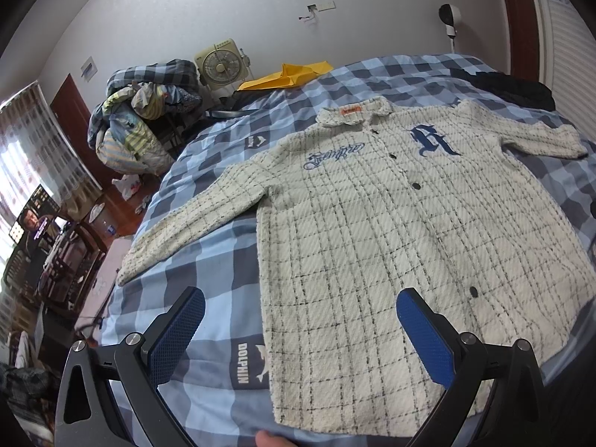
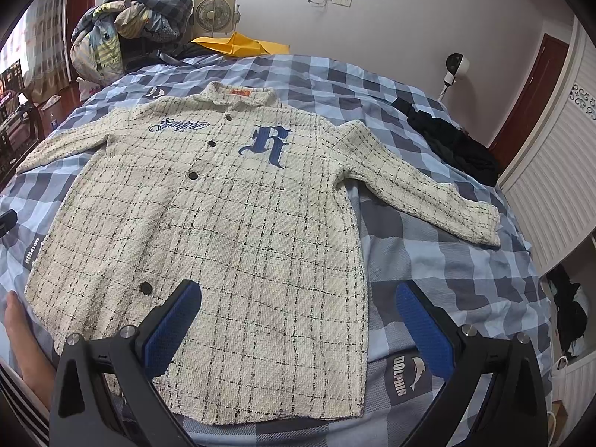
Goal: Fold small clothes
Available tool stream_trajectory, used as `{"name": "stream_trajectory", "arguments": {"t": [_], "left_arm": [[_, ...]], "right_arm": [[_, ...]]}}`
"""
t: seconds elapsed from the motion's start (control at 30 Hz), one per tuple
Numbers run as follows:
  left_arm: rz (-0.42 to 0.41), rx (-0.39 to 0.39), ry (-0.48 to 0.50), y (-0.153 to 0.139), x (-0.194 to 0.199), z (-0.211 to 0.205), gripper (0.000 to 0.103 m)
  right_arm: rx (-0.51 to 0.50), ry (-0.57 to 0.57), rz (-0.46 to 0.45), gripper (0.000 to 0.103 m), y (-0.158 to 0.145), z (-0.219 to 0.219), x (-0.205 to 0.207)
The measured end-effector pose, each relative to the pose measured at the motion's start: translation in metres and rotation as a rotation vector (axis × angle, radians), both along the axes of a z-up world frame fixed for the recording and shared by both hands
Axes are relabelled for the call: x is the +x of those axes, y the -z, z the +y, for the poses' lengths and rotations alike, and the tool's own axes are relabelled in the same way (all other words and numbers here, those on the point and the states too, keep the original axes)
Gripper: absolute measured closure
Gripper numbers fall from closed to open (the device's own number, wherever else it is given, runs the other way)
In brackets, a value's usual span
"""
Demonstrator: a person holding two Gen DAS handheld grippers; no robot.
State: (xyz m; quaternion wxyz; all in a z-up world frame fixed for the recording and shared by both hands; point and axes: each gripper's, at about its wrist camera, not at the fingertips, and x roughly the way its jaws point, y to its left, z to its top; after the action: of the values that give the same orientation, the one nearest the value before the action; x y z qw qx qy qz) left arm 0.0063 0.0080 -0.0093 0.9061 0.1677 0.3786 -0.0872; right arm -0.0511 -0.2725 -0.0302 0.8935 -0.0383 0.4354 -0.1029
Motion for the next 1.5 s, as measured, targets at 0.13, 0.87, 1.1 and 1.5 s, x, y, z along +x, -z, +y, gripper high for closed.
{"name": "stream_trajectory", "arguments": {"t": [0.13, 0.87, 1.1, 1.5], "left_arm": [[0.009, -0.013, -0.001, 0.0, 0.001, 0.0, 0.0], [0.068, -0.067, -0.105, 0.003, 0.02, 0.023, 0.0], [0.103, -0.102, -0.172, 0.007, 0.036, 0.041, 0.0], [0.174, -0.117, -0.226, 0.007, 0.062, 0.067, 0.0]], "right_arm": [[-0.001, -0.001, 0.002, 0.001, 0.0, 0.001, 0.001], [0.015, -0.02, 0.033, 0.001, -0.012, 0.025, 0.062], [-0.044, -0.068, 0.092, 0.001, 0.038, 0.049, 0.069], [-0.102, -0.103, 0.159, 0.001, 0.05, 0.059, 0.073]]}}
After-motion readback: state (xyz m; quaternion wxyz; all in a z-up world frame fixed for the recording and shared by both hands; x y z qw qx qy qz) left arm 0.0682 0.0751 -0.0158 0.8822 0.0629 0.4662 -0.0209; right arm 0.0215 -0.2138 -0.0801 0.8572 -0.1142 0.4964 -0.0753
